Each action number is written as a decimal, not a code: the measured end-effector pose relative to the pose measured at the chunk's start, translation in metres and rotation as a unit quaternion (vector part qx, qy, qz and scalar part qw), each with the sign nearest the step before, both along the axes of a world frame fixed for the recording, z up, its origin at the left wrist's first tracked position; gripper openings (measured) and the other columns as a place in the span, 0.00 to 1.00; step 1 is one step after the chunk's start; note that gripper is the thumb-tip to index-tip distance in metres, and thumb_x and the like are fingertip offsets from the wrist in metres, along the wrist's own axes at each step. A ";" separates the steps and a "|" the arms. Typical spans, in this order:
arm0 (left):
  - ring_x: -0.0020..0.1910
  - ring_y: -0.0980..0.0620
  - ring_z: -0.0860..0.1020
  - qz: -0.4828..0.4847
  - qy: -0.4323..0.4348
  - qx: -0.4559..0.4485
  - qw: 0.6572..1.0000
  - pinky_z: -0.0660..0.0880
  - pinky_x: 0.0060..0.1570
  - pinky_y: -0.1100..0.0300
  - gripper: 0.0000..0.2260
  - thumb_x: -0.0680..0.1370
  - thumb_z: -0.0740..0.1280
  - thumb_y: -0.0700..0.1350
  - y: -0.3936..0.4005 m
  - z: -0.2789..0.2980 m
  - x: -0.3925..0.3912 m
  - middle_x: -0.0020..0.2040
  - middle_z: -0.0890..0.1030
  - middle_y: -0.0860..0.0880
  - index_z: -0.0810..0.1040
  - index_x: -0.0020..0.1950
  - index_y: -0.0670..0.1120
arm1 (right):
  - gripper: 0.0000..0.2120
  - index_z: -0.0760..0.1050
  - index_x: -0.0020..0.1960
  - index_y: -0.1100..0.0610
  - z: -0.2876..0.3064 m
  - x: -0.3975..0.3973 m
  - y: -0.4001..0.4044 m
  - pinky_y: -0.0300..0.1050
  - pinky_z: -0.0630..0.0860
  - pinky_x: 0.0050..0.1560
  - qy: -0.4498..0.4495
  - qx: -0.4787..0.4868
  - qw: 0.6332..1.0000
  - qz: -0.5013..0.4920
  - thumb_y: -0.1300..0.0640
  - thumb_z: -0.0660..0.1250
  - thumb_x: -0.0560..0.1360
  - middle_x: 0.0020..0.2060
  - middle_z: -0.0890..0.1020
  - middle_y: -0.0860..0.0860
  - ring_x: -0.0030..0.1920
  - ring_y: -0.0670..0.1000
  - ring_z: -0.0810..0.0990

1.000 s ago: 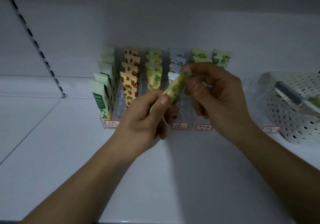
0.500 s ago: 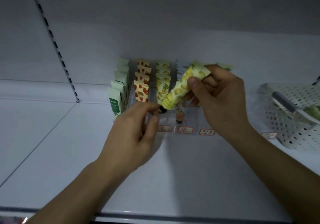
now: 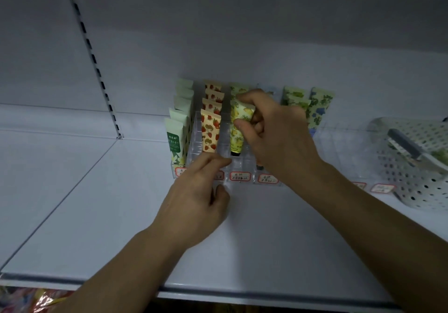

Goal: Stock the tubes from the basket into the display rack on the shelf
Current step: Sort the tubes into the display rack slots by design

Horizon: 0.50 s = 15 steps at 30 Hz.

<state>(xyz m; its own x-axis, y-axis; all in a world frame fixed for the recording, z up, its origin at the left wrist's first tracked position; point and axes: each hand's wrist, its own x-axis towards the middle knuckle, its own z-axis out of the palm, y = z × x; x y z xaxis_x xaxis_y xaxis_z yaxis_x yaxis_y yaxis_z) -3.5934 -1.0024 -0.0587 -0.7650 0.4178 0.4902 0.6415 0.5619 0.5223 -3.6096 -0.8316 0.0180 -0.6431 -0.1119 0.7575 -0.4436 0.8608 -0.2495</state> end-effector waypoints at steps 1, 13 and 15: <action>0.39 0.67 0.74 -0.002 -0.003 0.001 1.000 0.64 0.42 0.78 0.22 0.76 0.65 0.38 0.000 0.000 0.000 0.65 0.74 0.56 0.74 0.69 0.50 | 0.15 0.79 0.62 0.56 0.000 -0.001 -0.001 0.50 0.82 0.47 0.003 0.012 1.000 -0.002 0.56 0.74 0.75 0.31 0.74 0.44 0.33 0.51 0.80; 0.42 0.67 0.74 -0.015 -0.020 0.016 1.000 0.64 0.42 0.80 0.23 0.75 0.65 0.36 -0.002 -0.002 -0.001 0.64 0.73 0.56 0.74 0.69 0.49 | 0.14 0.83 0.56 0.55 0.006 -0.014 -0.009 0.47 0.74 0.45 0.018 0.089 0.988 -0.125 0.52 0.76 0.73 0.51 0.82 0.54 0.47 0.60 0.82; 0.42 0.67 0.74 -0.018 -0.016 0.017 1.000 0.63 0.42 0.80 0.23 0.75 0.65 0.35 -0.002 -0.002 -0.001 0.63 0.73 0.57 0.74 0.69 0.50 | 0.14 0.83 0.56 0.54 0.007 -0.012 -0.010 0.44 0.71 0.45 -0.001 0.120 0.982 -0.146 0.48 0.75 0.74 0.50 0.82 0.53 0.49 0.57 0.81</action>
<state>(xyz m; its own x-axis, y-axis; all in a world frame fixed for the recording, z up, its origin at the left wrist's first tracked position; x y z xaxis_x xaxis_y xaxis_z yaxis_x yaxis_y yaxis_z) -3.5945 -1.0046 -0.0603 -0.7644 0.4292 0.4811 0.6446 0.5193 0.5610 -3.6221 -0.8411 0.0248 -0.6753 -0.0977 0.7311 -0.1688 0.9854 -0.0241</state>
